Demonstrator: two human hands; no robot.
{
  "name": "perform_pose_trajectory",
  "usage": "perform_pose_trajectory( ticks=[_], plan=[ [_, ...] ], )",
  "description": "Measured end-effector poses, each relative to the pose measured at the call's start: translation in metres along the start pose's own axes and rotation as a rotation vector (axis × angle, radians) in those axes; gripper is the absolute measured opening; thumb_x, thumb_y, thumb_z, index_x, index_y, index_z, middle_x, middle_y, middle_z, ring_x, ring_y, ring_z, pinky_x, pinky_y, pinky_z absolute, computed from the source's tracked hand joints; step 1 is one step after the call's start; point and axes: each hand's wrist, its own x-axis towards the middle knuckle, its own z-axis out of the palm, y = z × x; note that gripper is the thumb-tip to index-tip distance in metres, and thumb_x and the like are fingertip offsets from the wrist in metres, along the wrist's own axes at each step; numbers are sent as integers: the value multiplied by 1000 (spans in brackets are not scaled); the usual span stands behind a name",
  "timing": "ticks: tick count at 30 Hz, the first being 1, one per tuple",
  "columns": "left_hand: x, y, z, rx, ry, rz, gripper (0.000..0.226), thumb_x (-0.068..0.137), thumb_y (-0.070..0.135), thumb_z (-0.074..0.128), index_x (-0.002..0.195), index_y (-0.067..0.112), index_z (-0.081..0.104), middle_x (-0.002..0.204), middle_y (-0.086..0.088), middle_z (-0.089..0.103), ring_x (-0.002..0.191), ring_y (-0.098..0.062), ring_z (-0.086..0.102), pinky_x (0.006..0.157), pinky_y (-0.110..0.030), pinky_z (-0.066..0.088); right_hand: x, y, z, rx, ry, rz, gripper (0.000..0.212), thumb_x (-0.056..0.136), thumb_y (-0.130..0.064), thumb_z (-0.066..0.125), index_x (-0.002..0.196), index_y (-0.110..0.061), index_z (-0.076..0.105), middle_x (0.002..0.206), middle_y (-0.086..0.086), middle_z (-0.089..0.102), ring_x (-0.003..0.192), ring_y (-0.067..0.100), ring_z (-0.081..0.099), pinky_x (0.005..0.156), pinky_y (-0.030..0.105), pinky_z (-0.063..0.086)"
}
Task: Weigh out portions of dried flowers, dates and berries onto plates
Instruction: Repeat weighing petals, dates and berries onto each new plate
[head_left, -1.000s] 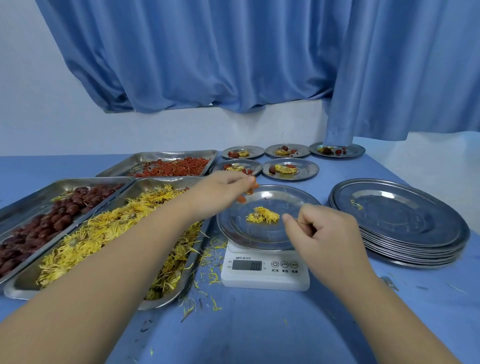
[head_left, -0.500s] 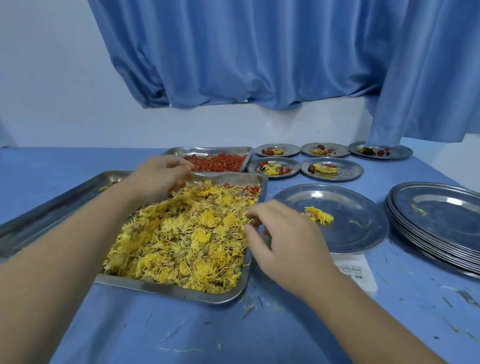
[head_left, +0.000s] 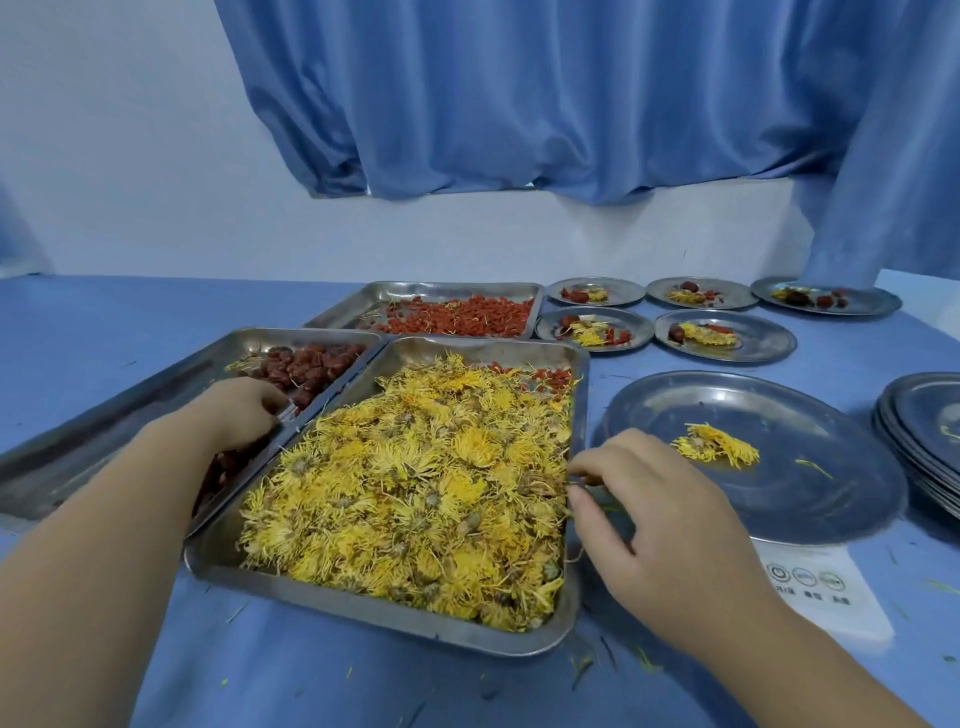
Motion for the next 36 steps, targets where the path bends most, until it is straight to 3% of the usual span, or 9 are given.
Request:
perform_pose_trajectory(
  ticks=[8, 12, 15, 17, 21, 24, 28, 32, 36],
  plan=[
    [0, -5, -2, -30, 77, 2, 42, 82, 20, 74, 123, 13, 65, 120, -8, 65, 98, -23, 57, 84, -28, 43, 0, 3, -1, 1, 17, -4, 11, 86, -21, 56, 83, -17, 65, 77, -7, 54, 70, 12, 51, 60, 26, 44],
    [-3, -10, -4, -146, 88, -11, 40, 80, 19, 75, 119, 18, 66, 124, -6, 64, 109, -24, 59, 91, -32, 43, 0, 4, -2, 18, 44, -8, 11, 86, -20, 56, 82, -17, 66, 76, -8, 54, 70, 10, 51, 60, 25, 44],
    [-11, -6, -11, -358, 157, 13, 27, 84, 20, 70, 110, 23, 65, 115, -3, 68, 88, -15, 63, 75, -25, 45, -1, 6, -4, 36, 76, -2, 11, 86, -20, 56, 82, -17, 65, 76, -9, 53, 70, 9, 50, 60, 24, 43],
    [-22, 7, -20, -544, 211, 66, 21, 86, 25, 70, 105, 30, 64, 106, 3, 69, 79, -12, 65, 74, -27, 50, -1, 7, -5, 50, 93, 1, 16, 88, -23, 52, 81, -17, 65, 75, -10, 52, 69, 8, 49, 60, 24, 43],
    [-50, 52, -36, -818, 172, 204, 13, 89, 31, 67, 101, 37, 68, 77, 8, 73, 51, -2, 64, 42, -17, 45, -1, 9, -12, 106, 184, 70, 18, 88, -23, 50, 79, -18, 64, 73, -10, 53, 68, 9, 51, 58, 26, 44],
    [-66, 99, -42, -952, 67, 309, 14, 90, 25, 65, 102, 30, 70, 87, 8, 75, 71, -7, 73, 50, -11, 49, -2, 15, -22, 166, 282, 176, 14, 86, -7, 63, 77, -17, 65, 72, -8, 57, 70, 12, 53, 62, 21, 41],
    [-82, 161, -42, -1035, -99, 451, 19, 87, 14, 69, 104, 23, 70, 97, -1, 75, 84, -20, 74, 69, -25, 60, 0, 23, -38, 398, 376, 415, 20, 88, -18, 58, 71, -29, 63, 68, -8, 61, 70, 7, 56, 59, 13, 40],
    [-100, 217, -35, -905, -170, 654, 20, 87, 15, 68, 101, 29, 70, 95, 11, 74, 86, -9, 72, 70, -16, 55, 4, 42, -53, 618, 559, 678, 25, 92, -30, 53, 70, -23, 63, 65, 6, 58, 53, 7, 49, 55, 26, 42],
    [-115, 263, -23, -770, -232, 742, 26, 83, 13, 67, 99, 34, 70, 89, 21, 71, 83, 2, 68, 71, -9, 51, 4, 60, -68, 776, 724, 813, 31, 94, -33, 51, 68, -22, 65, 56, -8, 58, 52, 4, 51, 53, 30, 44]
  ],
)
